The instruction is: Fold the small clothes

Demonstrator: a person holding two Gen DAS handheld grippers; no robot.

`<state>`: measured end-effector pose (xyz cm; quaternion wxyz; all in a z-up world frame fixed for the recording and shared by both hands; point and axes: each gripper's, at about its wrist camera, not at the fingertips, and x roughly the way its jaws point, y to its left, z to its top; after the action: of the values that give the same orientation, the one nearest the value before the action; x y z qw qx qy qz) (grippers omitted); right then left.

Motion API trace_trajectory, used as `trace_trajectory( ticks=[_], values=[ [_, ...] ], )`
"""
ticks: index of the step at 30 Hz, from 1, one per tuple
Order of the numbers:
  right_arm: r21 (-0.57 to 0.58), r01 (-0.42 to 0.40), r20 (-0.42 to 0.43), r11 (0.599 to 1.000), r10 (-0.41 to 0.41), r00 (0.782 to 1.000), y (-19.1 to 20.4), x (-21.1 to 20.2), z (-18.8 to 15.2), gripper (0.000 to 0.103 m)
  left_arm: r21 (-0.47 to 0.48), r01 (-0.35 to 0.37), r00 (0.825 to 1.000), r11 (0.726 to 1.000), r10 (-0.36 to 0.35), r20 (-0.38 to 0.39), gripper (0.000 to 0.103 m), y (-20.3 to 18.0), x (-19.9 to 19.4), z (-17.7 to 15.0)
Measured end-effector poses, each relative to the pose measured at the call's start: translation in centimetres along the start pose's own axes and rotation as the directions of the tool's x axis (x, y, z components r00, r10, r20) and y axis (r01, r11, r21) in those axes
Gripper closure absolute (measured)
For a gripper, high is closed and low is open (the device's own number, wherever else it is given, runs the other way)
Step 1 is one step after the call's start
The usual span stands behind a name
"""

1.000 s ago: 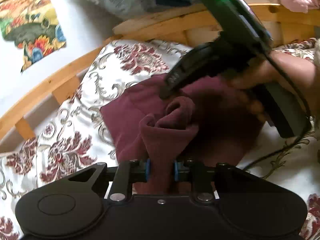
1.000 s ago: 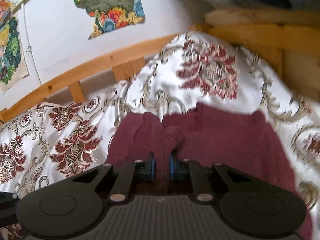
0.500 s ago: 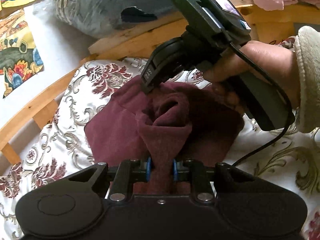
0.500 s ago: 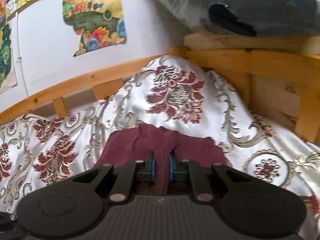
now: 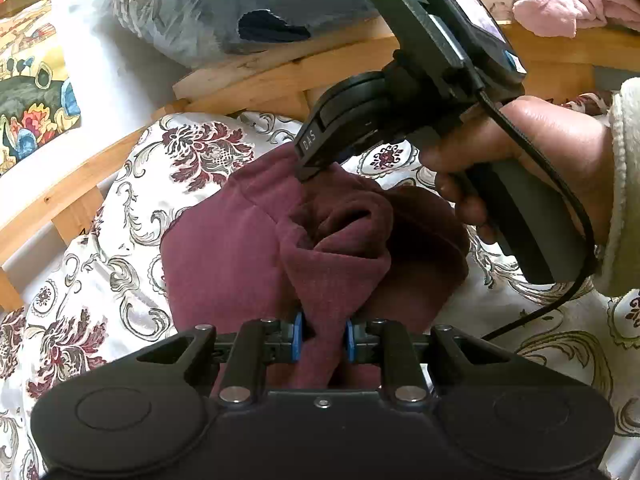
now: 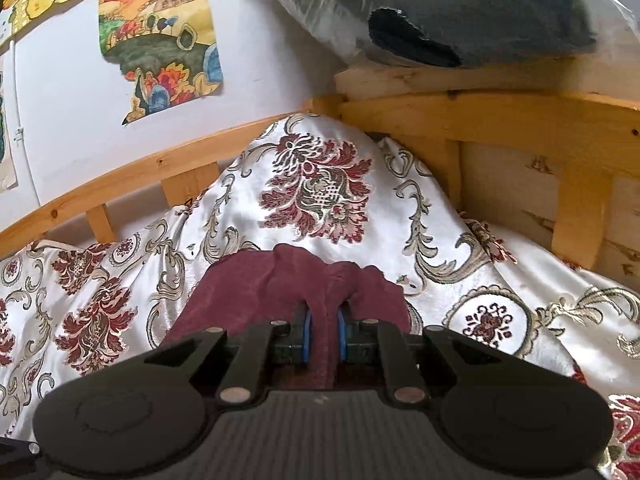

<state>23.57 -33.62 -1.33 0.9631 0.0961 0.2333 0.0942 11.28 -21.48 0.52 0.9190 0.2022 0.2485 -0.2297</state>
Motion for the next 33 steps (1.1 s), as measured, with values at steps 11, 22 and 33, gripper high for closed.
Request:
trace_trajectory(
  ticks=[11, 22, 33],
  values=[
    [0.005, 0.035, -0.01, 0.999, -0.035, 0.999, -0.4, -0.6, -0.2, 0.088, -0.031, 0.036, 0.999, 0.999, -0.036, -0.016, 0.081, 0.1, 0.5, 0.2],
    [0.078, 0.031, -0.039, 0.997, -0.028, 0.999, -1.9, -0.6, -0.3, 0.088, -0.07, 0.092, 0.996, 0.993, -0.093, -0.013, 0.074, 0.3, 0.6, 0.0],
    [0.099, 0.028, -0.042, 0.995, -0.024, 0.999, -2.4, -0.3, -0.4, 0.088, -0.151, 0.165, 0.986, 0.975, -0.161, 0.039, 0.035, 0.8, -0.6, -0.1]
  ],
)
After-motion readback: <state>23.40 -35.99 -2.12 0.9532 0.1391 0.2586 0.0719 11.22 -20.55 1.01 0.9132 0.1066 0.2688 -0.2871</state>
